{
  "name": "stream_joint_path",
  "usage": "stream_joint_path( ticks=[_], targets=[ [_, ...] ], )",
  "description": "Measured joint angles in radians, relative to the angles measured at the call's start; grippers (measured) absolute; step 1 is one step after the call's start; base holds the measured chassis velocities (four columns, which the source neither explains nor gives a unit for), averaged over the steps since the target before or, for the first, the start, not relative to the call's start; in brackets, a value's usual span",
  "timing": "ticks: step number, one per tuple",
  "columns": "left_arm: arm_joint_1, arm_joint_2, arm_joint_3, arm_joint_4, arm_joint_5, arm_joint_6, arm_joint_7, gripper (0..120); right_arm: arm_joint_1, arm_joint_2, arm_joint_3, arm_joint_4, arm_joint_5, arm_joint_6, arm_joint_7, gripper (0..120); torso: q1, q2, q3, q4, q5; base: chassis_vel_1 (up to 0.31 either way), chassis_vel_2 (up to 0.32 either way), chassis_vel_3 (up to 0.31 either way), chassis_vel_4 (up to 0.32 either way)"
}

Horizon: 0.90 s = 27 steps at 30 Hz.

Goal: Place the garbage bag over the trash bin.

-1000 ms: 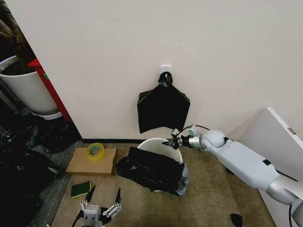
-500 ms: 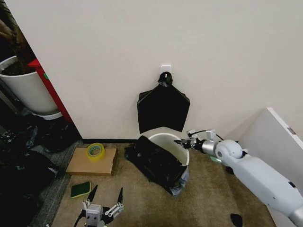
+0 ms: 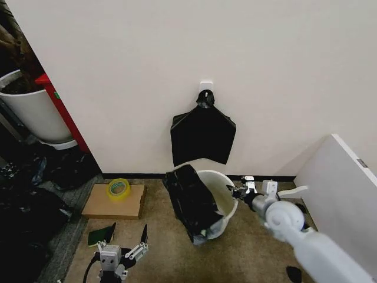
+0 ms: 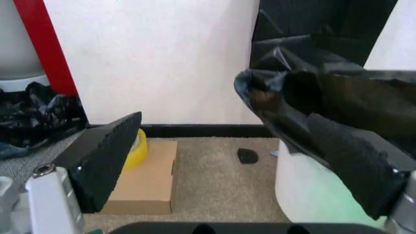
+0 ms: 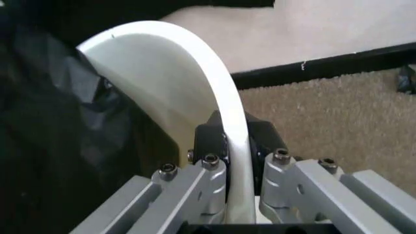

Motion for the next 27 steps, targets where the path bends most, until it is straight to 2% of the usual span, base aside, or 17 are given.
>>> stream_joint_path(
  ticks=[3, 12, 24, 26, 27],
  targets=[
    [0.008, -0.002, -0.005, -0.006, 0.000, -0.002, 0.000, 100, -0.034, 0.058, 0.006, 0.017, -0.012, 0.039, 0.033, 3, 0.000, 0.000, 0.000, 0.0002, 0.0002, 0.000, 0.000, 0.000, 0.000],
    [0.001, -0.007, -0.013, -0.007, -0.006, -0.003, 0.000, 100, -0.131, 0.137, -0.001, 0.036, -0.084, 0.102, 0.066, 3, 0.000, 0.000, 0.000, -0.0001, 0.0003, 0.000, 0.000, 0.000, 0.000],
    [-0.013, -0.013, -0.003, 0.006, -0.010, -0.002, 0.000, 100, -0.164, 0.162, -0.004, 0.033, -0.152, 0.112, 0.073, 3, 0.000, 0.000, 0.000, 0.0000, 0.0004, 0.000, 0.000, 0.000, 0.000],
    [-0.014, -0.014, -0.001, 0.007, -0.010, -0.002, 0.000, 100, -0.167, 0.161, -0.004, 0.034, -0.157, 0.112, 0.071, 4, 0.000, 0.000, 0.000, 0.0000, 0.0003, 0.000, 0.000, 0.000, 0.000],
    [-0.016, -0.015, 0.001, 0.008, -0.010, -0.002, 0.000, 100, -0.172, 0.161, -0.004, 0.036, -0.165, 0.112, 0.069, 10, 0.000, 0.000, 0.000, 0.0000, 0.0004, 0.000, 0.000, 0.000, 0.000]
  ],
)
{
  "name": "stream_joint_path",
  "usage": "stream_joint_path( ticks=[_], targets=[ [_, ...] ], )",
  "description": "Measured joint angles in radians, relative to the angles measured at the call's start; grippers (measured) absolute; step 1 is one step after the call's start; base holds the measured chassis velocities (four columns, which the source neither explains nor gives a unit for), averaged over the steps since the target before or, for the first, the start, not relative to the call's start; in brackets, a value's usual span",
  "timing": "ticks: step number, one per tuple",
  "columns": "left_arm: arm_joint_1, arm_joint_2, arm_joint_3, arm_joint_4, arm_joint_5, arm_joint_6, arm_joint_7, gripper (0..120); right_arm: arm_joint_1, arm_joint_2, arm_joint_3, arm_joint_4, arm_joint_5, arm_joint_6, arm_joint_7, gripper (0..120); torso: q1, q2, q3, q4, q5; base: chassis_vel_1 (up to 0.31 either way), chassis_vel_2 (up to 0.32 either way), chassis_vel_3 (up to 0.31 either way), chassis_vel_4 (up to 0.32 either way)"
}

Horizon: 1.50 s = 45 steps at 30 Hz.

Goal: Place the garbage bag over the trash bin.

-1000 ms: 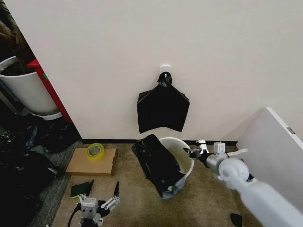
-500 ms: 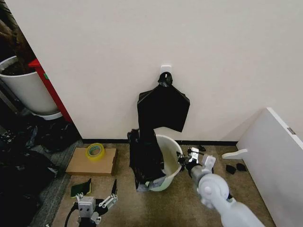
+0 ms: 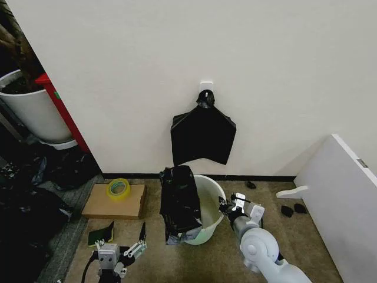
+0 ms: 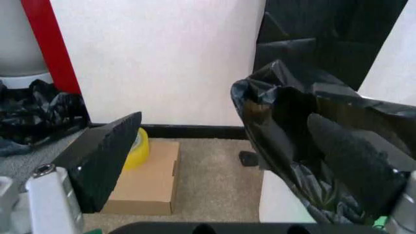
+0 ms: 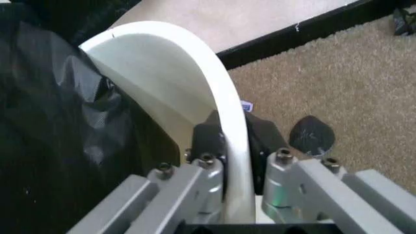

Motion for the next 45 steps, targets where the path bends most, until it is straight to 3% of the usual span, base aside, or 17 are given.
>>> stream_joint_path(
  ticks=[2, 7, 9, 11, 19, 21, 23, 25, 29, 32, 41, 45],
  targets=[
    [-0.001, 0.000, 0.002, 0.000, 0.000, 0.000, 0.000, 100, -0.005, -0.002, 0.000, 0.002, -0.008, 0.000, -0.002, 12, 0.000, 0.000, 0.000, 0.0000, 0.0000, 0.000, 0.000, 0.000, 0.000],
    [-0.003, -0.001, 0.006, 0.000, 0.001, -0.001, 0.000, 100, -0.048, -0.014, 0.012, 0.034, -0.118, 0.003, -0.011, 38, 0.000, 0.000, 0.000, 0.0001, 0.0001, 0.000, 0.000, 0.000, 0.000],
    [-0.003, -0.001, 0.007, 0.000, 0.001, -0.001, 0.000, 100, -0.054, -0.016, 0.014, 0.039, -0.138, 0.007, -0.012, 39, 0.000, 0.000, 0.000, 0.0000, 0.0001, 0.000, 0.000, 0.000, 0.000],
    [-0.003, -0.001, 0.012, -0.001, 0.003, -0.001, 0.000, 100, -0.084, -0.031, 0.024, 0.071, -0.248, 0.024, -0.011, 51, 0.000, 0.000, 0.000, 0.0000, 0.0001, 0.000, 0.000, 0.000, 0.000],
    [-0.018, 0.001, 0.034, 0.000, 0.013, 0.010, 0.000, 100, -0.151, -0.069, 0.054, 0.198, -0.498, 0.027, -0.009, 77, 0.000, 0.000, 0.000, -0.0001, 0.0001, 0.000, 0.000, 0.000, 0.000],
    [-0.028, 0.002, 0.048, 0.008, 0.021, 0.020, 0.000, 100, -0.169, -0.089, 0.034, 0.291, -0.536, -0.004, -0.062, 88, 0.000, 0.000, 0.000, -0.0001, 0.0000, 0.000, 0.000, 0.000, 0.000],
    [-0.029, 0.002, 0.049, 0.009, 0.022, 0.022, 0.000, 100, -0.170, -0.093, 0.028, 0.306, -0.538, -0.013, -0.073, 90, 0.000, 0.000, 0.000, -0.0001, -0.0001, 0.000, 0.000, 0.000, 0.000],
    [-0.035, 0.003, 0.058, 0.014, 0.027, 0.031, -0.001, 100, -0.148, -0.131, -0.027, 0.398, -0.543, -0.087, -0.186, 98, 0.000, 0.000, 0.000, -0.0003, 0.0000, 0.000, 0.000, 0.000, 0.000],
    [-0.037, -0.001, 0.062, 0.018, 0.031, 0.041, -0.002, 100, -0.026, -0.153, -0.129, 0.434, -0.546, -0.237, -0.295, 100, 0.000, 0.000, 0.000, 0.0001, 0.0000, 0.000, 0.000, 0.000, 0.000],
    [-0.037, -0.005, 0.062, 0.022, 0.032, 0.042, -0.003, 100, 0.047, -0.136, -0.207, 0.385, -0.620, -0.281, -0.323, 100, 0.000, 0.000, 0.000, 0.0002, -0.0002, 0.000, 0.000, 0.000, 0.000],
    [-0.041, -0.009, 0.064, 0.036, 0.028, 0.048, -0.005, 100, 0.169, -0.094, -0.367, 0.233, -0.848, -0.316, -0.371, 98, 0.000, 0.000, 0.000, 0.0000, -0.0002, 0.000, 0.000, 0.000, 0.000],
    [-0.044, -0.007, 0.061, 0.037, 0.023, 0.049, -0.006, 100, 0.211, -0.079, -0.407, 0.171, -0.938, -0.316, -0.371, 86, 0.000, 0.000, 0.000, 0.0001, -0.0001, 0.000, 0.000, 0.000, 0.000]
  ],
)
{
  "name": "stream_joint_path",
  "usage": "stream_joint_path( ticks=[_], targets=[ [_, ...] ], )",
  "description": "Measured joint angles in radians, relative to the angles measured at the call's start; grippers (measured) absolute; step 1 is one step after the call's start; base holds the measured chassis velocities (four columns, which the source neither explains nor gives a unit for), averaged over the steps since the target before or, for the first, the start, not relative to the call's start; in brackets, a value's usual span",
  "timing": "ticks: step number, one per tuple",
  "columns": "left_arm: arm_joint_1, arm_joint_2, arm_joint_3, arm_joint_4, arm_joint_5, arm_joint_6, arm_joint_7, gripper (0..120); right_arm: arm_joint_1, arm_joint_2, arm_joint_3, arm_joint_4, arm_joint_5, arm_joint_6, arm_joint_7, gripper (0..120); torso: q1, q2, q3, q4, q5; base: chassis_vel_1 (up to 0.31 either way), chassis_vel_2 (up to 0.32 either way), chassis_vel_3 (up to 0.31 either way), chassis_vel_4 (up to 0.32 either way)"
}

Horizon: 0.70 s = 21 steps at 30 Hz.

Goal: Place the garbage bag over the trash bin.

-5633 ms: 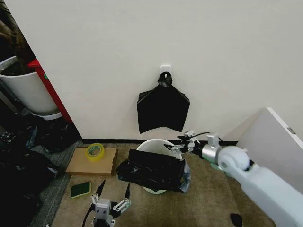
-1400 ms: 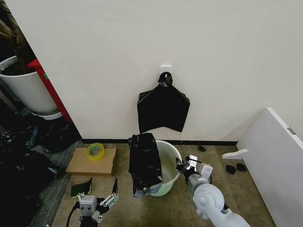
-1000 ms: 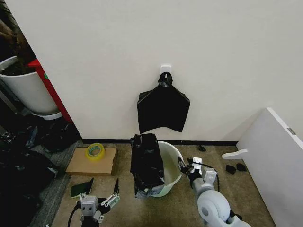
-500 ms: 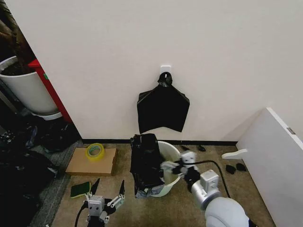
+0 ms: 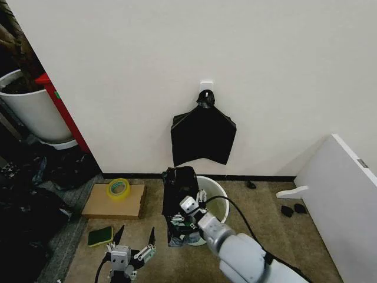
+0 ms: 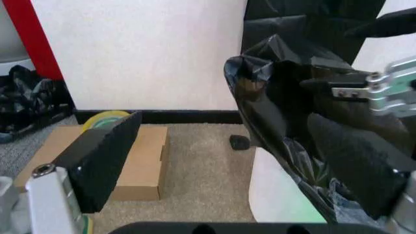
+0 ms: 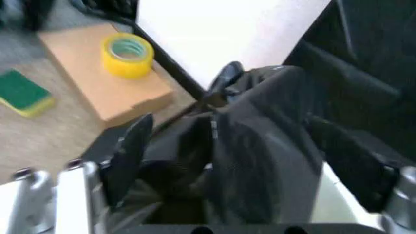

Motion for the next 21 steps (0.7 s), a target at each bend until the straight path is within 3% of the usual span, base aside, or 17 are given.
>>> stream_joint_path(
  ticks=[4, 21],
  targets=[
    [-0.001, 0.002, 0.001, 0.003, -0.005, -0.005, 0.000, 100, 0.017, -0.004, -0.017, -0.016, -0.072, -0.028, -0.004, 68, 0.000, 0.000, 0.000, -0.0001, 0.0001, 0.000, 0.000, 0.000, 0.000],
    [-0.032, 0.022, 0.029, 0.007, -0.017, 0.012, 0.002, 100, 0.020, 0.010, -0.030, -0.022, -0.082, -0.115, 0.053, 8, 0.000, 0.000, 0.000, 0.0000, 0.0001, 0.000, 0.000, 0.000, 0.000]
  ],
)
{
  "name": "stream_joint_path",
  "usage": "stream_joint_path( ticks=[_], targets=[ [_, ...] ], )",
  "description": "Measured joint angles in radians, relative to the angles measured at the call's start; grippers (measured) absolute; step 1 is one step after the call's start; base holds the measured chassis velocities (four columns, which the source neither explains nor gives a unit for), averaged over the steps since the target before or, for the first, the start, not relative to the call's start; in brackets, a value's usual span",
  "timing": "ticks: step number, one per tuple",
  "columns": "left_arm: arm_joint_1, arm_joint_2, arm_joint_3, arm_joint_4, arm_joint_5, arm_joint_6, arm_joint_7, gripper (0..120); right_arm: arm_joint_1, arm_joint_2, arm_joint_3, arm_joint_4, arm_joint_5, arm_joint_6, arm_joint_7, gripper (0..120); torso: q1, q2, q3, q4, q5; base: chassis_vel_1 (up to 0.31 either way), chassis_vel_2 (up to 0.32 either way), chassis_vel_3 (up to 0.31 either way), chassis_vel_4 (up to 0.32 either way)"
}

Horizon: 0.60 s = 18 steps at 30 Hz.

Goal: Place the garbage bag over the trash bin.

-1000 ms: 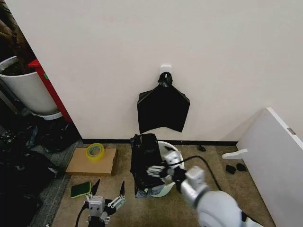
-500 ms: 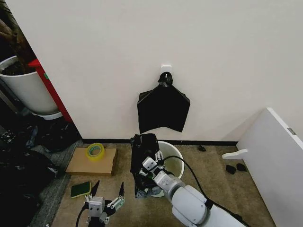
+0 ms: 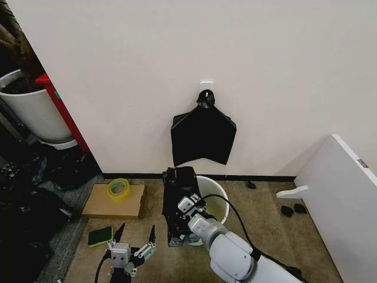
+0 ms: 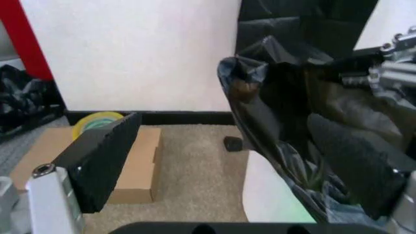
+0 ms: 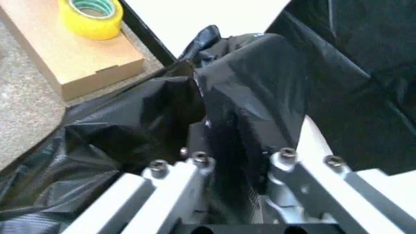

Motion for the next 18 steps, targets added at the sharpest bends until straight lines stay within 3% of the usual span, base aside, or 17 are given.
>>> stream_joint_path(
  ticks=[2, 8, 18],
  targets=[
    [-0.025, 0.010, 0.021, -0.002, 0.001, 0.025, 0.000, 100, -0.008, 0.000, 0.011, 0.007, 0.013, 0.002, 0.013, 0, 0.000, 0.000, 0.000, 0.0000, 0.0000, 0.000, 0.000, 0.000, 0.000],
    [-0.091, 0.039, 0.049, -0.006, -0.014, 0.063, -0.001, 100, -0.025, -0.001, 0.028, 0.021, 0.026, 0.015, 0.023, 0, 0.000, 0.000, 0.000, -0.0002, 0.0000, 0.000, 0.000, 0.000, 0.000],
    [-0.273, 0.108, 0.091, 0.018, -0.163, 0.235, -0.015, 100, -0.051, -0.010, 0.063, 0.050, 0.049, 0.025, 0.030, 0, 0.000, 0.000, 0.000, -0.0001, 0.0000, 0.000, 0.000, 0.000, 0.000]
  ],
)
